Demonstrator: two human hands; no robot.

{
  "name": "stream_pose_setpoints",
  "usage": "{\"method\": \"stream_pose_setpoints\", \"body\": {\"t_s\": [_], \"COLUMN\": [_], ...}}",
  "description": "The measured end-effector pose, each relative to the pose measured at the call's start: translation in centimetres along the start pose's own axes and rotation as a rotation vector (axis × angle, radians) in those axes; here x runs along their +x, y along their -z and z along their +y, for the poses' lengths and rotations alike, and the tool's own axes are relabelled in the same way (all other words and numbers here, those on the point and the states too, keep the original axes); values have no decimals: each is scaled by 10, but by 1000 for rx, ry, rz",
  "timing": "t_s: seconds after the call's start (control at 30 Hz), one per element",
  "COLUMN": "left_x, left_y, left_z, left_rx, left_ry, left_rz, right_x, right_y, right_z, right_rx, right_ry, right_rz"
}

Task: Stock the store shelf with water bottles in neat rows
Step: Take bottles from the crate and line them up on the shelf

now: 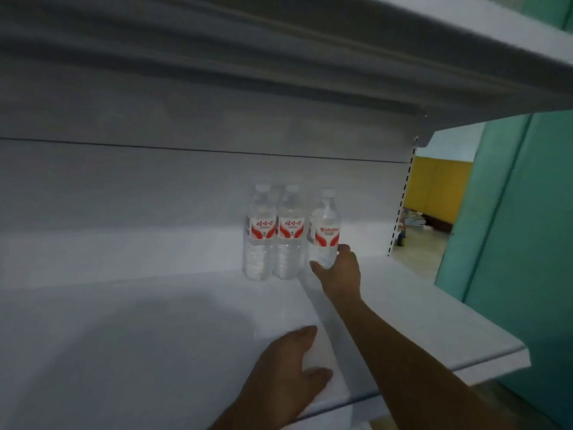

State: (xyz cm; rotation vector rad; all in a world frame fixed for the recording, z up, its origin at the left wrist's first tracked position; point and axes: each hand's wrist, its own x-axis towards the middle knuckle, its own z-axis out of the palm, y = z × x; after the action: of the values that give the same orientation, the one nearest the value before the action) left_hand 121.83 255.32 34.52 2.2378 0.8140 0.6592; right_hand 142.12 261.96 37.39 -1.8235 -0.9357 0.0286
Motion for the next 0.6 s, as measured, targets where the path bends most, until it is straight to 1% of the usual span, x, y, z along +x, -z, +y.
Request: {"method": "stream_pose_setpoints", "body": {"t_s": [0.1, 0.2, 0.33, 0.4, 0.5, 0.6], "left_x": [4, 7, 7, 5, 4, 5], "left_y": [-8, -11, -12, -12, -13, -13], "left_z": [-7, -12, -14, -15, -17, -15], "left_rx": [55, 107, 181, 207, 195, 224], "left_ry": [-12, -83, -124, -125, -129, -103], "left_rz": [12, 51, 35, 28, 59, 29], "right_x": [31, 51, 65, 68, 68, 61], "right_y": [-17, -30, -42, -45, -45, -35], "right_z": [10, 19, 19, 18, 16, 16], "right_rx": [-2, -6, -10, -13, -12, -44], "right_ry": [-11, 11, 39, 41, 26, 9], "right_rz": [8, 6, -15, -24, -43, -109]}}
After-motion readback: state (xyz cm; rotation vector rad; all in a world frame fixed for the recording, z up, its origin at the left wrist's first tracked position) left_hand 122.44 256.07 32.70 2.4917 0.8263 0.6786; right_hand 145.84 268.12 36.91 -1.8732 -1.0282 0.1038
